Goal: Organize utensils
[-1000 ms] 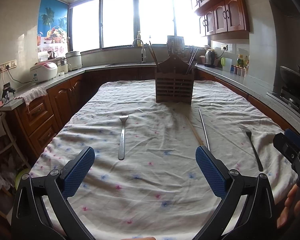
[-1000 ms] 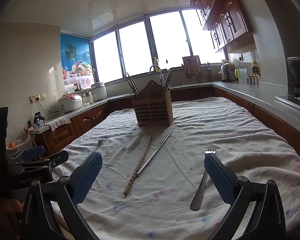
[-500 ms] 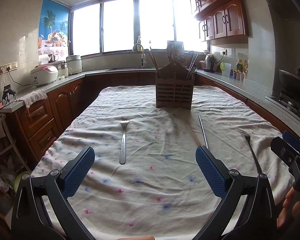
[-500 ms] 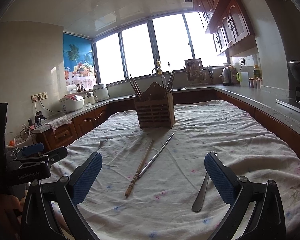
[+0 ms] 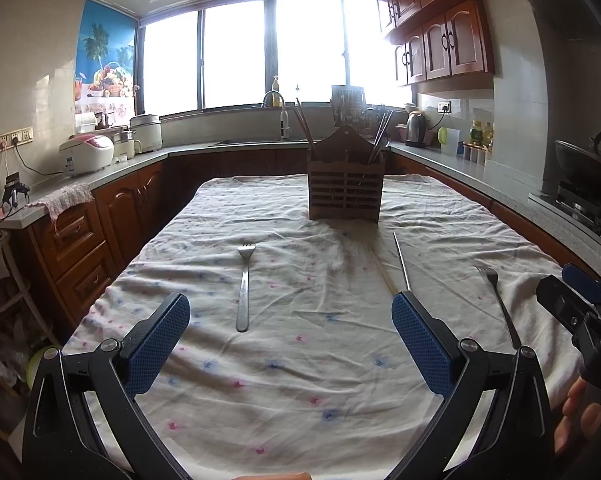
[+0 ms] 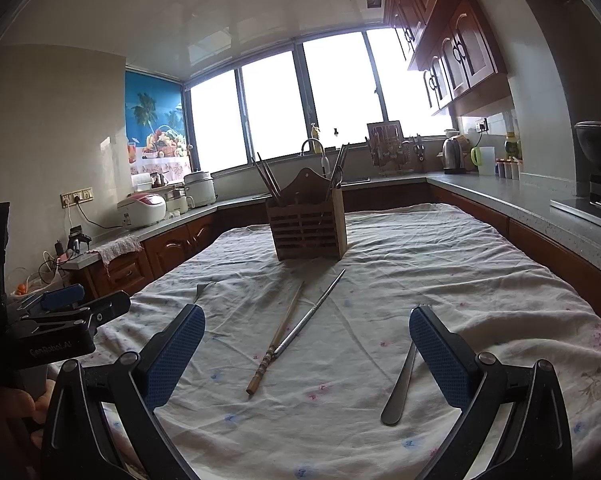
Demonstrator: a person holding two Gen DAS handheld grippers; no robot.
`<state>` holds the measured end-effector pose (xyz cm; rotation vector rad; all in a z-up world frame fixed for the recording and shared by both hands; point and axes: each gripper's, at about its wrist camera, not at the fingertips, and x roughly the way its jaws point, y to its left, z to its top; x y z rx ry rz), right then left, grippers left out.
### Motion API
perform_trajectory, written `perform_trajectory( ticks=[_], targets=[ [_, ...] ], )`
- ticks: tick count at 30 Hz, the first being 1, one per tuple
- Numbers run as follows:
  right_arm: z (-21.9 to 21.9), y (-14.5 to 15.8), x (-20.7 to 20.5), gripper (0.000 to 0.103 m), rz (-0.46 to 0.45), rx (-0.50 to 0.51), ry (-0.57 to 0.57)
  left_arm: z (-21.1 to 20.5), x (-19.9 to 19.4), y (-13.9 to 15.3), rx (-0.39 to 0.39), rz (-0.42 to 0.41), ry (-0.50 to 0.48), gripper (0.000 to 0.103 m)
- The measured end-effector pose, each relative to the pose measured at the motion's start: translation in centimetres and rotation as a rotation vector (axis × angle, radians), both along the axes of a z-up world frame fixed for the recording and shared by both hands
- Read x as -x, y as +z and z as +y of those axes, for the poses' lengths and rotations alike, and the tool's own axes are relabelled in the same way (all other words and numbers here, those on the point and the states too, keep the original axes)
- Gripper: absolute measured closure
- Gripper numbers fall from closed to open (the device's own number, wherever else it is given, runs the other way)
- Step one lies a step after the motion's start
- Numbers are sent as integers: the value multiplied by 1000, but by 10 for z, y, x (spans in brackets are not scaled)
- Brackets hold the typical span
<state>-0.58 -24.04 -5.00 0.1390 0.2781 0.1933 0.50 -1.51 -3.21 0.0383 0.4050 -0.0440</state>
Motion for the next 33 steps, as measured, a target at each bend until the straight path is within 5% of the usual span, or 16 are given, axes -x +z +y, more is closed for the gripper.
perform_trajectory(
  ticks=[33],
  targets=[
    [2,5,4,0,-14,-6,9,3,2,1,3,0,-4,0]
  ],
)
